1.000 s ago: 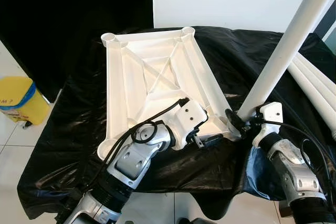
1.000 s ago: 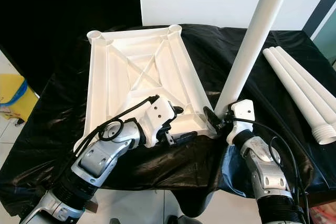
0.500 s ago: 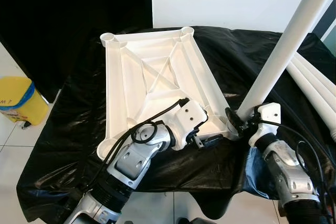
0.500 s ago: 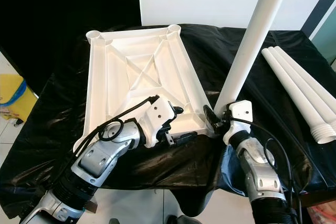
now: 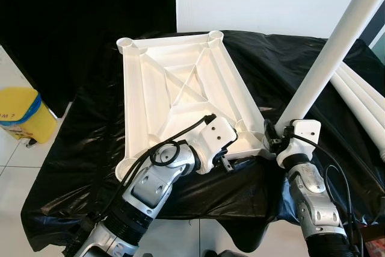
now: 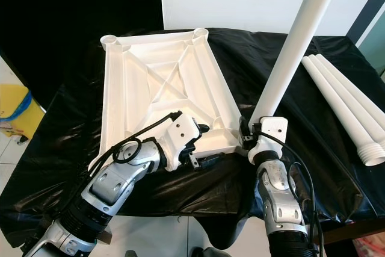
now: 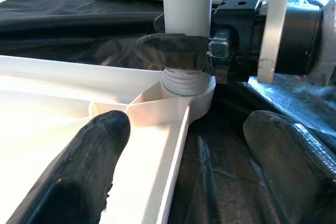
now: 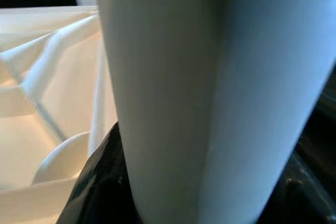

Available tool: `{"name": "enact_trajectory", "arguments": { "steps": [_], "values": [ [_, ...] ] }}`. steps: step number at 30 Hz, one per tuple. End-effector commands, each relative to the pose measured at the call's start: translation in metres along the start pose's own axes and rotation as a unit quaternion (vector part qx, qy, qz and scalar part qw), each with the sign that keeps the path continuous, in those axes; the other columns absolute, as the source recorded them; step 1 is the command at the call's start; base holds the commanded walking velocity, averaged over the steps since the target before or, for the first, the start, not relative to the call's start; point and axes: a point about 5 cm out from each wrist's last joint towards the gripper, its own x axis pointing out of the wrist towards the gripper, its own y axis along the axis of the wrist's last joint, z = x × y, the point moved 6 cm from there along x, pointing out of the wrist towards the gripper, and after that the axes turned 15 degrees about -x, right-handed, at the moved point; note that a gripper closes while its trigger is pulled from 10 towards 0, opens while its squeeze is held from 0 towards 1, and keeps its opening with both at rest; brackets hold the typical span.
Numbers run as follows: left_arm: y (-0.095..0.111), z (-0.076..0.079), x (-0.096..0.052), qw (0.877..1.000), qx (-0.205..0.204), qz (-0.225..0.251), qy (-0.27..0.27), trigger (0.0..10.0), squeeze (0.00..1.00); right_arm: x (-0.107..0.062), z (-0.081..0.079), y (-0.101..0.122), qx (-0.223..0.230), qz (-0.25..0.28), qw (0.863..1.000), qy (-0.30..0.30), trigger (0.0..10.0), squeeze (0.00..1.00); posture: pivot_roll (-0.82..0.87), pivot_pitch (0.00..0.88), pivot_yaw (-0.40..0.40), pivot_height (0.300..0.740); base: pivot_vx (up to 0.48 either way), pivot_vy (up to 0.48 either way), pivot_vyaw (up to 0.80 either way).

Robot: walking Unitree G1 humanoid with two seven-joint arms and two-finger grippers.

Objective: Building children table

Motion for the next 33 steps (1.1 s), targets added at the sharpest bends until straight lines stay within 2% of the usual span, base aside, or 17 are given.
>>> {"name": "enact_trajectory", "arguments": {
  "steps": [1, 2, 4, 23, 24, 33],
  "values": [
    [0.001, 0.007, 0.003, 1.000, 0.004, -0.005, -0.022, 10.0, 0.00, -0.012, 0.010, -0.043, -0.015, -0.094, 0.994, -0.048, 10.0, 0.00, -0.03, 0.062, -0.058, 0.740, 0.000, 0.000, 0.00],
    [0.001, 0.007, 0.003, 1.000, 0.004, -0.005, -0.022, 10.0, 0.00, -0.012, 0.010, -0.043, -0.015, -0.094, 0.994, -0.048, 10.0, 0.00, -0.03, 0.062, -0.058, 0.740, 0.000, 0.000, 0.00],
    [0.004, 0.007, 0.004, 1.000, 0.010, -0.003, -0.025, 10.0, 0.00, -0.018, 0.003, -0.047, -0.002, -0.113, 0.989, -0.095, 10.0, 0.00, -0.03, 0.047, -0.053, 0.740, 0.000, 0.000, 0.00],
    [0.007, 0.000, 0.007, 0.999, 0.025, -0.001, -0.025, 10.0, 0.00, -0.013, -0.007, -0.036, 0.004, -0.089, 0.992, -0.089, 10.0, 0.00, -0.04, 0.000, -0.035, 0.740, 0.000, 0.000, 0.00],
    [0.008, -0.002, 0.008, 0.999, 0.026, 0.000, -0.023, 10.0, 0.00, -0.013, -0.007, -0.034, 0.001, -0.083, 0.993, -0.088, 10.0, 1.00, -0.04, 0.000, -0.033, 0.740, 0.000, 0.000, 0.00],
    [0.005, -0.007, 0.008, 1.000, 0.023, -0.002, -0.016, 10.0, 0.00, -0.016, -0.004, -0.023, -0.013, -0.045, 0.997, -0.065, 10.0, 1.00, -0.05, 0.000, -0.029, 0.740, 0.000, 0.000, 0.00]
  ]
}}
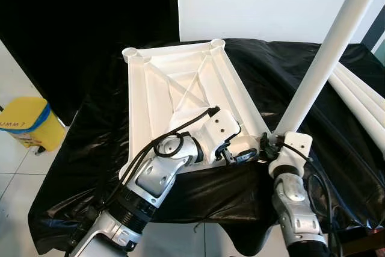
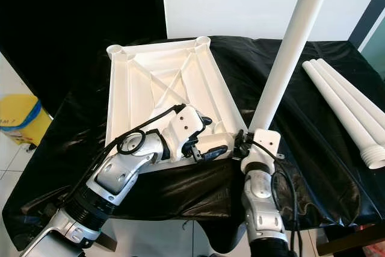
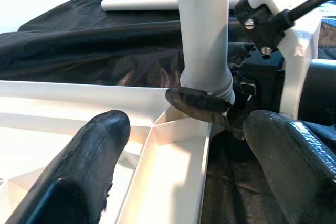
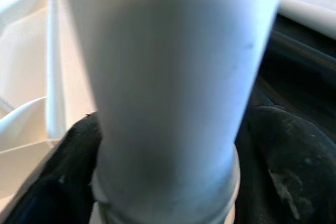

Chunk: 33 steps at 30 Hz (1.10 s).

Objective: Building children table

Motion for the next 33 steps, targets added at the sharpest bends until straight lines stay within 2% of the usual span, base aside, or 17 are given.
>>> {"name": "enact_trajectory", "arguments": {
  "steps": [1, 4, 5, 6, 15, 19, 20, 31, 32, 33],
  "values": [
    [-0.004, 0.002, 0.000, 1.000, -0.001, -0.007, -0.014, 10.0, 0.00, -0.003, 0.000, 0.001, 0.000, 0.008, 1.000, 0.006, 10.0, 1.00, -0.05, 0.000, -0.028, 0.740, 0.000, 0.000, 0.00],
    [-0.008, 0.002, 0.001, 1.000, -0.006, -0.009, -0.014, 10.0, 0.00, -0.005, 0.002, 0.005, -0.002, 0.030, 0.999, 0.032, 10.0, 1.00, -0.06, 0.000, -0.027, 0.740, 0.000, 0.000, 0.00],
    [-0.010, 0.002, 0.001, 1.000, -0.009, -0.011, -0.014, 10.0, 0.00, -0.007, 0.000, 0.010, -0.005, 0.051, 0.997, 0.064, 10.0, 1.00, -0.06, 0.000, -0.027, 0.740, 0.000, 0.000, 0.00],
    [-0.012, 0.002, 0.001, 1.000, -0.011, -0.012, -0.014, 10.0, 0.00, -0.008, -0.001, 0.013, -0.005, 0.060, 0.995, 0.081, 10.0, 0.00, -0.06, 0.000, -0.027, 0.740, 0.000, 0.000, 0.00],
    [-0.016, 0.004, 0.002, 1.000, -0.018, -0.012, -0.018, 10.0, 0.00, -0.009, -0.005, 0.023, -0.011, 0.094, 0.987, 0.133, 10.0, 0.00, -0.06, 0.000, -0.023, 0.740, 0.000, 0.000, 0.00],
    [-0.018, 0.006, 0.002, 1.000, -0.020, -0.013, -0.020, 10.0, 0.00, -0.008, -0.007, 0.029, -0.019, 0.114, 0.978, 0.174, 10.0, 0.00, -0.07, 0.000, -0.021, 0.740, 0.000, 0.000, 0.00],
    [-0.019, 0.007, 0.002, 0.999, -0.021, -0.013, -0.023, 10.0, 0.00, -0.008, -0.009, 0.033, -0.029, 0.128, 0.969, 0.211, 10.0, 0.00, -0.07, 0.000, -0.018, 0.740, 0.000, 0.000, 0.00],
    [-0.019, 0.008, 0.002, 0.999, -0.020, -0.015, -0.028, 10.0, 0.00, 0.005, -0.008, 0.031, -0.060, 0.131, 0.953, 0.267, 10.0, 0.00, -0.06, 0.002, -0.014, 0.740, 0.000, 0.000, 0.00],
    [-0.019, 0.008, 0.001, 0.999, -0.019, -0.015, -0.028, 10.0, 0.00, 0.006, -0.009, 0.027, -0.062, 0.125, 0.950, 0.278, 6.2, 0.00, -0.06, 0.000, -0.013, 0.740, 0.000, 0.000, 0.00],
    [-0.019, 0.008, 0.001, 0.999, -0.019, -0.015, -0.028, 10.0, 0.00, 0.006, -0.009, 0.027, -0.062, 0.125, 0.950, 0.278, 6.2, 0.00, -0.06, 0.000, -0.013, 0.740, 0.000, 0.000, 0.00]
  ]
}}
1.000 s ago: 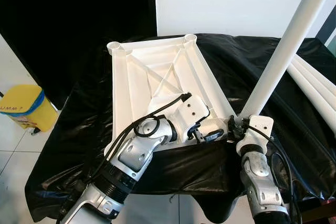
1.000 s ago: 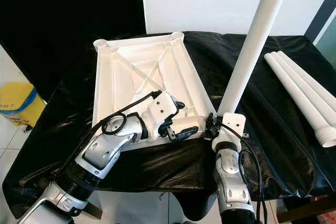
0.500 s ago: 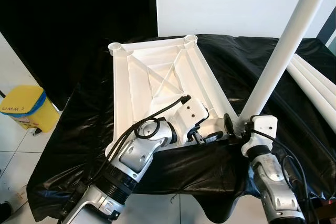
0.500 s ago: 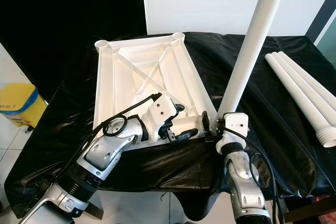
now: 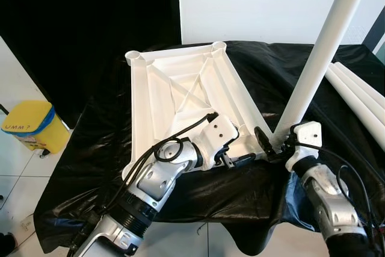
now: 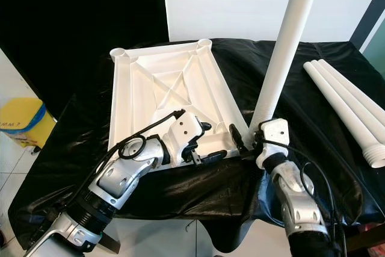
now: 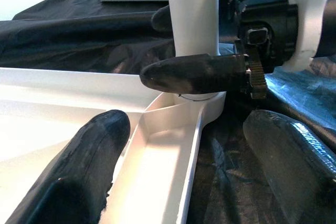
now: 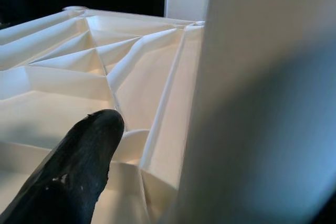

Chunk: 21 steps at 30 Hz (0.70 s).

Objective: Building children table

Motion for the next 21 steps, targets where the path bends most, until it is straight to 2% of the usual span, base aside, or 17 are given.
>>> {"name": "enact_trajectory", "arguments": {
  "steps": [1, 2, 3, 4, 8, 9, 12, 13, 15, 16, 21],
  "values": [
    [-0.006, 0.007, 0.000, 1.000, 0.000, -0.012, -0.026, 10.0, 0.00, -0.001, -0.006, -0.004, 0.002, -0.003, 1.000, 0.017, 6.2, 0.00, -0.06, 0.000, -0.013, 0.740, 0.000, 0.000, 0.00],
    [-0.006, 0.007, 0.000, 1.000, 0.001, -0.012, -0.026, 10.0, 0.00, 0.000, -0.007, -0.007, 0.004, -0.008, 1.000, 0.026, 2.0, 0.00, -0.05, 0.000, -0.014, 0.740, 0.000, 0.000, 0.00],
    [-0.006, 0.007, 0.000, 1.000, 0.001, -0.012, -0.026, 10.0, 0.00, 0.000, -0.007, -0.007, 0.004, -0.008, 1.000, 0.026, 2.0, 0.00, -0.05, 0.000, -0.014, 0.740, 0.000, 0.000, 0.00],
    [-0.005, 0.006, 0.000, 1.000, 0.003, -0.011, -0.026, 10.0, 0.00, -0.001, -0.009, -0.011, 0.005, -0.012, 0.999, 0.037, 0.0, 0.00, -0.05, 0.000, -0.017, 0.740, 0.000, 0.000, 0.00],
    [-0.003, 0.005, -0.001, 1.000, 0.004, -0.008, -0.024, 10.0, 0.00, -0.004, -0.012, -0.020, 0.012, -0.025, 0.999, 0.045, 0.0, 0.00, -0.05, 0.000, -0.017, 0.740, 0.000, 0.000, 0.00],
    [-0.003, 0.006, -0.001, 1.000, 0.005, -0.007, -0.023, 10.0, 0.00, -0.005, -0.012, -0.023, 0.012, -0.031, 0.999, 0.043, 6.2, 0.00, -0.05, 0.000, -0.018, 0.740, 0.000, 0.000, 0.00],
    [-0.003, 0.006, -0.002, 1.000, 0.005, -0.007, -0.023, 10.0, 0.00, -0.006, -0.012, -0.025, 0.012, -0.036, 0.998, 0.041, 6.2, 0.00, -0.05, 0.000, -0.017, 0.740, 0.000, 0.000, 0.00],
    [-0.004, 0.008, -0.001, 1.000, 0.004, -0.007, -0.024, 10.0, 0.00, -0.007, -0.011, -0.027, 0.013, -0.041, 0.998, 0.036, 10.0, 0.00, -0.05, 0.000, -0.017, 0.740, 0.000, 0.000, 0.00],
    [-0.005, 0.009, -0.001, 1.000, 0.004, -0.007, -0.025, 10.0, 0.00, -0.008, -0.011, -0.029, 0.017, -0.043, 0.998, 0.032, 10.0, 0.00, -0.06, 0.000, -0.021, 0.740, 0.000, 0.000, 0.00],
    [-0.002, 0.009, 0.000, 1.000, 0.000, -0.006, -0.024, 10.0, 0.00, -0.008, -0.007, -0.030, 0.022, -0.049, 0.998, 0.020, 10.0, 0.00, -0.05, 0.050, -0.031, 0.740, 0.000, 0.000, 0.00],
    [0.005, 0.009, 0.000, 1.000, -0.005, 0.002, -0.026, 10.0, 0.00, -0.007, -0.002, -0.028, 0.020, -0.053, 0.998, 0.007, 10.0, 0.00, -0.06, 0.074, -0.029, 0.740, 0.000, 0.000, 0.00]
  ]
}}
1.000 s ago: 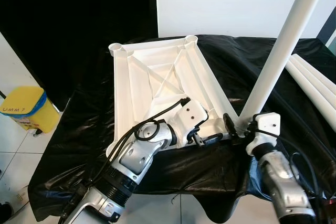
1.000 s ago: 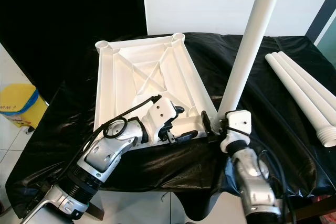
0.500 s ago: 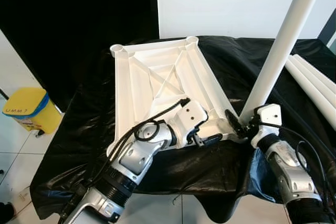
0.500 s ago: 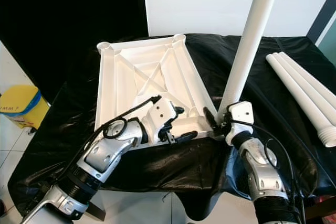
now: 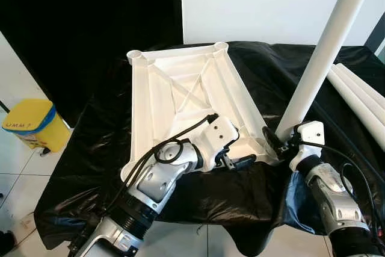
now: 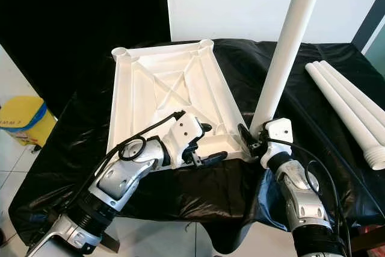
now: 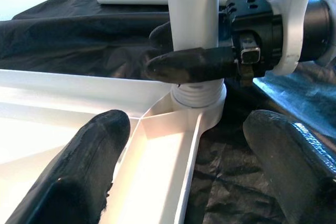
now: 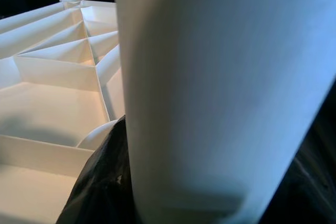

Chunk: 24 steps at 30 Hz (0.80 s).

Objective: Building children table

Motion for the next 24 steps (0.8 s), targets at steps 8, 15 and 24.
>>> {"name": "enact_trajectory", "arguments": {
  "steps": [8, 15, 24],
  "values": [
    [-0.004, 0.004, -0.003, 1.000, -0.002, -0.010, -0.010, 10.0, 0.00, -0.007, -0.001, -0.019, 0.020, -0.053, 0.997, -0.062, 10.0, 0.00, -0.04, 0.087, -0.044, 0.740, 0.000, 0.000, 0.00],
    [-0.007, 0.003, -0.006, 1.000, -0.006, -0.012, -0.004, 10.0, 0.00, -0.011, -0.002, -0.030, 0.040, -0.094, 0.984, -0.147, 10.0, 0.00, -0.05, 0.084, -0.043, 0.740, 0.000, 0.000, 0.00],
    [-0.005, 0.004, -0.002, 1.000, -0.005, -0.010, -0.008, 10.0, 0.00, -0.020, -0.004, -0.036, 0.061, -0.137, 0.954, -0.258, 10.0, 0.00, -0.08, 0.080, -0.040, 0.740, 0.000, 0.000, 0.00]
  ]
}}
